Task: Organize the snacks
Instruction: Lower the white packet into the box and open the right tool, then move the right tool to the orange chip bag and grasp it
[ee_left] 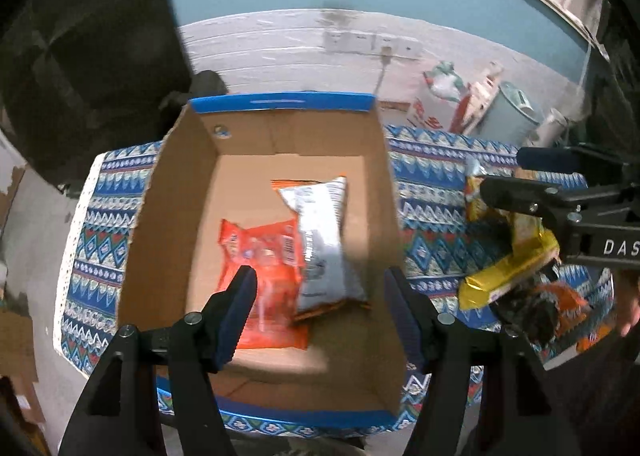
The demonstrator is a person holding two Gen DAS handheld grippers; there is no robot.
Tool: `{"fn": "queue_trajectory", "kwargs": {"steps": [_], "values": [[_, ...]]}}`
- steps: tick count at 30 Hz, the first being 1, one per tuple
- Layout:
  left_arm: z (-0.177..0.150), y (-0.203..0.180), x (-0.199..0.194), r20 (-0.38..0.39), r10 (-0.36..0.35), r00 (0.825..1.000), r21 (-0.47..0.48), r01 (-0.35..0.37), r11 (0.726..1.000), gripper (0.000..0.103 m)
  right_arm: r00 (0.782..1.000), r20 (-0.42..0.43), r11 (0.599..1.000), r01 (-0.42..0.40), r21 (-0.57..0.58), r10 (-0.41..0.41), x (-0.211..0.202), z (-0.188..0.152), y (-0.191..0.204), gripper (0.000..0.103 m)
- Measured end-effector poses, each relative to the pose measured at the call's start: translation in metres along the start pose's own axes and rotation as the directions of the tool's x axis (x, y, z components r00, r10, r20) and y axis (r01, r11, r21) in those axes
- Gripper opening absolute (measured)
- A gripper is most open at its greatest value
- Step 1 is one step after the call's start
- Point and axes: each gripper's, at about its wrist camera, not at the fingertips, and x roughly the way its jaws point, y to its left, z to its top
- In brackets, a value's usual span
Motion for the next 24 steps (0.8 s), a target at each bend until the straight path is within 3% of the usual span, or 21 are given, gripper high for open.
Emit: {"fn": "queue_trajectory", "kwargs": {"steps": [8, 16, 24], "values": [[-0.002, -0.044, -0.005, 0.001, -0.017, 1.0, 0.104, 0.017, 0.994, 0.07, 0.998, -0.03, 0.998, 0.057, 0.009, -0.056, -0.022, -0.039, -0.043, 0.076], [-0.011, -0.085, -0.003, -0.011, -0.017, 1.0, 0.203, 0.019, 0.979, 0.07, 0.992, -0.075, 0.994, 0.094, -0.062, -0.098, -0.037, -0.078, -0.071, 0.081], [-0.025, -0.115, 0.008, -0.05, -0.014, 0.999, 0.287, 0.028, 0.957, 0.072, 0.984, -0.155, 0.985, 0.058, -0.16, -0.084, -0.035, -0.112, -0.087, 0.081]]}}
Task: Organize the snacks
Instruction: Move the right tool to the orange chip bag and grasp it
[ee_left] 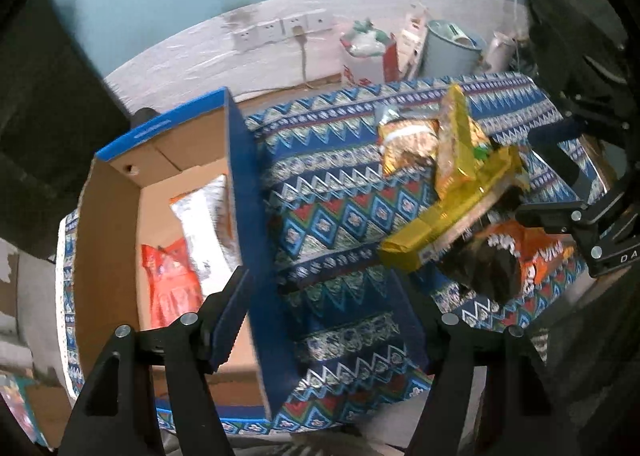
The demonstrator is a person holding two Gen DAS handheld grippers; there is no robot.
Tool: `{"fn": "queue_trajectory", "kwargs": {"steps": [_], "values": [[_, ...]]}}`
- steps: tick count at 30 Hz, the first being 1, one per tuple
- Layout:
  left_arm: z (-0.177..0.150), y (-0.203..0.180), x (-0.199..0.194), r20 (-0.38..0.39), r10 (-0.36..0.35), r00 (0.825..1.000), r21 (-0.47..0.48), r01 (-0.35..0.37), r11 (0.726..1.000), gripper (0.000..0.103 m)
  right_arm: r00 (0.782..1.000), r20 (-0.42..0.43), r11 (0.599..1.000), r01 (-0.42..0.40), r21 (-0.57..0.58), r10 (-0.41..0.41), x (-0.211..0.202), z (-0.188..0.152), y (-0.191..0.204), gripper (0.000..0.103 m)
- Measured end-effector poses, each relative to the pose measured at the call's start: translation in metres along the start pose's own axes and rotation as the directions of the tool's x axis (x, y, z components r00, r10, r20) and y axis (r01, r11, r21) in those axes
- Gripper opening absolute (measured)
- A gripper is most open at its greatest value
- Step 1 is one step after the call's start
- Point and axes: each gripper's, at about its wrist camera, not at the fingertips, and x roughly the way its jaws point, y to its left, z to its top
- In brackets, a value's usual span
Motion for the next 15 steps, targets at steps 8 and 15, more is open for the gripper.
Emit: {"fn": "queue_trajectory", "kwargs": {"steps": [8, 15], "values": [[-0.019, -0.028, 0.02, -0.076, -0.011, 0.997, 0.069, 0.016, 0.998, 0.073, 0.989, -0.138, 0.991, -0.074, -0.11, 0.058, 0.028, -0.029, 0.001, 0.082], [-0.021, -0.037, 0.027, -0.081, -0.028, 0.996, 0.097, 0.036, 0.995, 0.073, 0.982, -0.189, 0.979, -0.063, -0.195, 0.026, 0.039, -0.047, 0.01, 0.083]]}}
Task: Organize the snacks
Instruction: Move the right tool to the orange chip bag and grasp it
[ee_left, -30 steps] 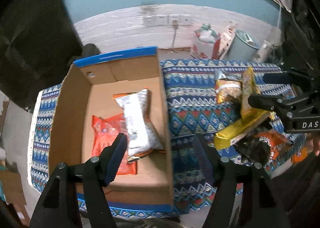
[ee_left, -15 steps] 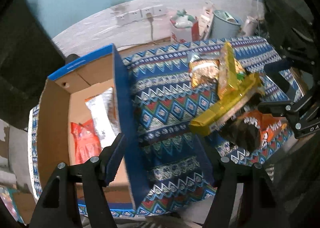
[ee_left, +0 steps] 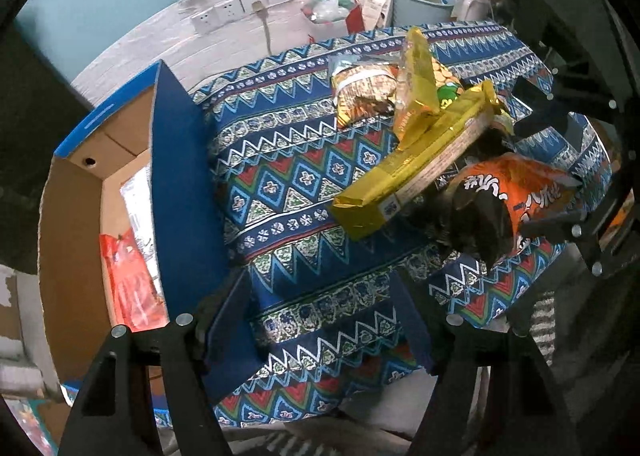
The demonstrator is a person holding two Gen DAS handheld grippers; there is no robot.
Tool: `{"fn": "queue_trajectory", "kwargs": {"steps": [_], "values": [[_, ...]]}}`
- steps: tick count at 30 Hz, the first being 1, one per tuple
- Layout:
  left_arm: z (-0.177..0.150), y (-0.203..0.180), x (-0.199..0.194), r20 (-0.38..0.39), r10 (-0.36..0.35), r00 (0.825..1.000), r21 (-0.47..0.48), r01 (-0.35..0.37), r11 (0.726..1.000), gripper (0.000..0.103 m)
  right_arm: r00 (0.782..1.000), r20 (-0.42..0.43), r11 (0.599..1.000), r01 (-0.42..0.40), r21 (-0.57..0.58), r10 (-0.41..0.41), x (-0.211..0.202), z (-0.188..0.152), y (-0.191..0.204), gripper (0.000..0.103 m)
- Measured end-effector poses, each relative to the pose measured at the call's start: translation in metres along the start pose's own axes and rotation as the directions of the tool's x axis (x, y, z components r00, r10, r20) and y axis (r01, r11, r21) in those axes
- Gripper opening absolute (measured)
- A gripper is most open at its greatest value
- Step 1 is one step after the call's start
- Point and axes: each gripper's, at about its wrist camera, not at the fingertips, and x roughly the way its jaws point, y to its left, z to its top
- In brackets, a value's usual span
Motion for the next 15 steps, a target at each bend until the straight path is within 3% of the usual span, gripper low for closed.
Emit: {"fn": "queue_trajectory", "kwargs": {"steps": [10, 15], "values": [[0.0, -0.006, 0.017, -0.051, -0.001, 0.999, 0.012, 0.001, 1.0, 0.073, 0.992, -0.065, 0.983, 0.096, -0.155, -0.107, 0.034, -0.005, 0.026, 0.085], [-0.001, 0.001, 0.025, -0.082, -0.005, 0.997, -0.018, 0.004, 1.0, 0.073, 0.993, -0.056, 0.978, 0.093, -0.185, -0.105, 0.045, 0.001, 0.032, 0.085]]}}
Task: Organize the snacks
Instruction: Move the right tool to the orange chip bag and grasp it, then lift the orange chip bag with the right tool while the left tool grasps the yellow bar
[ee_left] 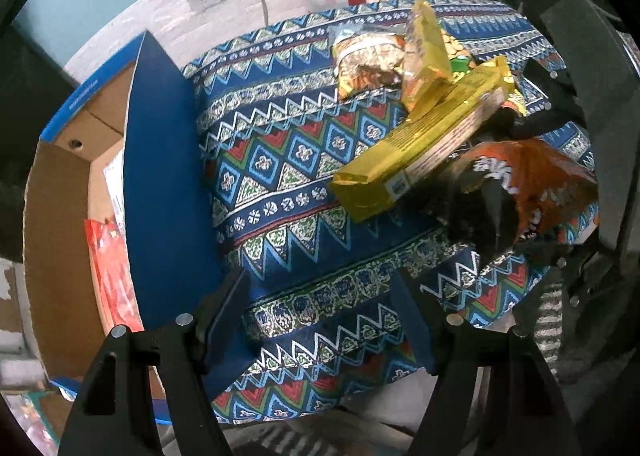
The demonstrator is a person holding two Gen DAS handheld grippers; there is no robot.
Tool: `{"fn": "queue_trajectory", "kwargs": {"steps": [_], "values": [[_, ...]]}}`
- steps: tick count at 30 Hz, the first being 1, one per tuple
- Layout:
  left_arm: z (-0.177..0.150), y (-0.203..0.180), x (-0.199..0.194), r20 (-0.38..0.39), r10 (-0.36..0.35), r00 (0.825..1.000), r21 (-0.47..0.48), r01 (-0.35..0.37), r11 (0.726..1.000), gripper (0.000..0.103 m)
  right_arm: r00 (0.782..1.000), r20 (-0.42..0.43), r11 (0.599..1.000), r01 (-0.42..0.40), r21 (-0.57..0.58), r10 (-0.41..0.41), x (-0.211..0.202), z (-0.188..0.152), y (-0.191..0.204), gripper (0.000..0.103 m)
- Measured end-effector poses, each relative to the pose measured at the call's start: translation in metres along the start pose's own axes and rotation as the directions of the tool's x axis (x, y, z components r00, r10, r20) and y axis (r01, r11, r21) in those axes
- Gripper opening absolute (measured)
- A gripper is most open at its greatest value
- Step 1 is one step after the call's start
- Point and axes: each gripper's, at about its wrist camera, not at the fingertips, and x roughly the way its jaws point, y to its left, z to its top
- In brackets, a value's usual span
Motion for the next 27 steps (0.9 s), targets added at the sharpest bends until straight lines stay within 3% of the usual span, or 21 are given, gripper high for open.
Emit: {"fn": "queue_trajectory", "kwargs": {"steps": [7, 11, 15, 19, 27], "values": [[0.001, 0.005, 0.003, -0.011, -0.015, 1.0, -0.026, 0.015, 1.0, 0.073, 0.998, -0.057, 0.998, 0.017, -0.053, -0.02, 0.029, 0.004, 0.014, 0.085], [0.003, 0.004, 0.003, -0.006, -0.015, 1.0, -0.021, 0.015, 1.0, 0.073, 1.0, -0.023, 1.0, -0.019, 0.01, 0.019, 0.026, 0.004, 0.005, 0.084], [0.007, 0.001, 0.001, 0.003, -0.014, 1.0, -0.016, 0.014, 1.0, 0.073, 1.0, 0.001, 1.0, -0.01, 0.015, 0.01, 0.019, 0.002, 0.005, 0.069], [0.011, -0.005, -0.007, 0.022, -0.018, 1.0, -0.004, 0.018, 1.0, 0.073, 0.997, 0.051, 0.99, -0.072, 0.123, 0.066, 0.005, -0.007, -0.008, 0.052], [0.017, -0.019, -0.027, 0.06, -0.024, 0.998, 0.016, 0.023, 1.0, 0.073, 0.986, 0.133, 0.968, -0.131, 0.212, 0.104, -0.018, -0.028, -0.014, 0.046]]}}
